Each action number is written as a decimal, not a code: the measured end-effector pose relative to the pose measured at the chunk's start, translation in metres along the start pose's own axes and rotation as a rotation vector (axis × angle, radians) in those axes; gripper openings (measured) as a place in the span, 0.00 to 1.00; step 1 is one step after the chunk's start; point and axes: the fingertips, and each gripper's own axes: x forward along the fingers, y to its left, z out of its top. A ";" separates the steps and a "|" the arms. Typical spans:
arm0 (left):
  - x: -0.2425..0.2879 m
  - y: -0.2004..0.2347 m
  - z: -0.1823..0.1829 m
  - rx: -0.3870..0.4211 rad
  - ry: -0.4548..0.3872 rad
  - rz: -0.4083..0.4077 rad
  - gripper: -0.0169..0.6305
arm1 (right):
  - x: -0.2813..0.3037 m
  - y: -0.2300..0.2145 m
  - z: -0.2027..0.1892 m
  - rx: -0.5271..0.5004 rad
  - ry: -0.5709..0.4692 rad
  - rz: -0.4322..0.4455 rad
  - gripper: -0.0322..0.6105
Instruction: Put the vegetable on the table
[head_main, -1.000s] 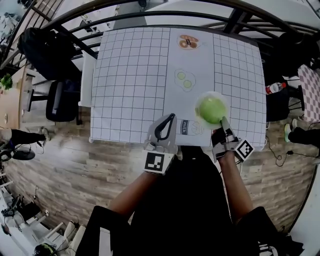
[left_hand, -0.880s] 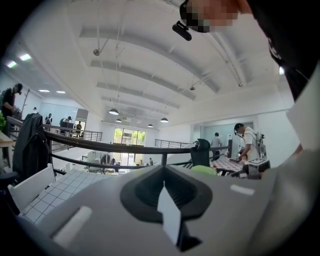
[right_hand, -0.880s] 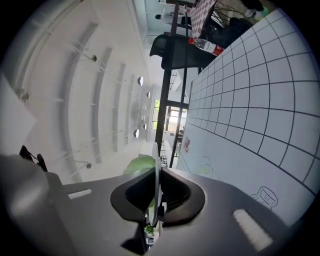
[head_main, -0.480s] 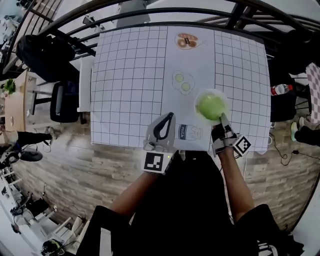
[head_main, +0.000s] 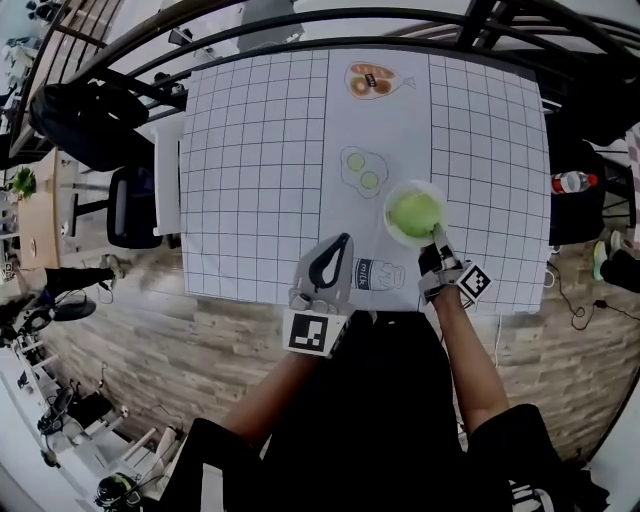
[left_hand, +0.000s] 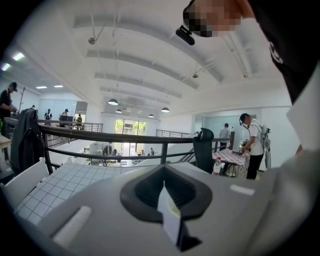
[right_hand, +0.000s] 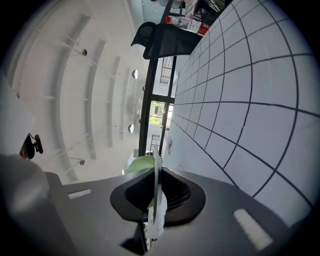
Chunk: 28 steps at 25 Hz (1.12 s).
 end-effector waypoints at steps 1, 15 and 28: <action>0.003 0.000 -0.003 -0.004 0.011 0.003 0.04 | 0.002 -0.006 0.000 -0.001 0.000 0.007 0.09; 0.037 -0.003 -0.007 -0.017 0.053 0.018 0.04 | 0.025 -0.049 0.005 -0.045 0.003 -0.063 0.09; 0.032 -0.005 -0.006 -0.044 0.057 0.042 0.04 | 0.040 -0.068 -0.020 0.066 0.063 -0.135 0.09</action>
